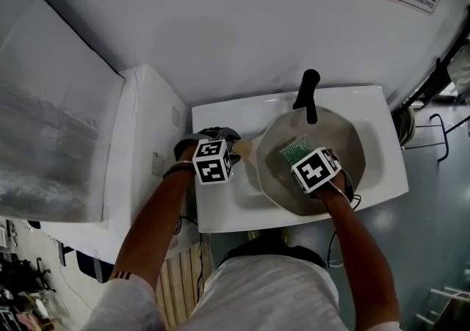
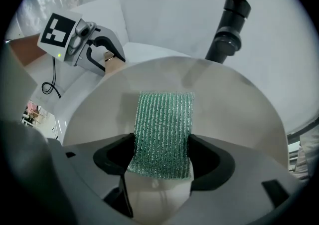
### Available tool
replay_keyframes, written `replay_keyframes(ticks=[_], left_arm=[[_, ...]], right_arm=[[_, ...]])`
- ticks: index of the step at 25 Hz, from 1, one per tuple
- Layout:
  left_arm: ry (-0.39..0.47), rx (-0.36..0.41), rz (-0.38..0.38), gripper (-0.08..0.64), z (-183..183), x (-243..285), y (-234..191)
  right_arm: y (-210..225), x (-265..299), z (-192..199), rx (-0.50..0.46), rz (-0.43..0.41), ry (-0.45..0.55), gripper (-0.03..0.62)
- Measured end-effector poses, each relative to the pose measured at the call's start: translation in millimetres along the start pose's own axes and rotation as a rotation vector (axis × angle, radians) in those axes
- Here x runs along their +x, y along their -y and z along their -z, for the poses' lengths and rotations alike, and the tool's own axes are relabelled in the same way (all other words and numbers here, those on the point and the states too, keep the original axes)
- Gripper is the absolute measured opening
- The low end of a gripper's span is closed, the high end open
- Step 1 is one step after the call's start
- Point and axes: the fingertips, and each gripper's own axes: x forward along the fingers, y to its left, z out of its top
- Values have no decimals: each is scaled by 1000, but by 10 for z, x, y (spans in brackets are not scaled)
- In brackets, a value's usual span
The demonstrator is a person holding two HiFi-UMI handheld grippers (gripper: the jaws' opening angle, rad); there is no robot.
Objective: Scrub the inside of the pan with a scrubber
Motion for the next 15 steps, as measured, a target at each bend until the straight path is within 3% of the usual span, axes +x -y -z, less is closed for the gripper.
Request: replay_keyframes(ticks=[10, 15], left_arm=[[-11, -5, 8, 216, 11, 9, -2], [-13, -5, 6, 216, 16, 13, -8]], right_arm=[[347, -314, 219, -19, 85, -39, 339], [-64, -409, 54, 21, -34, 50, 341]])
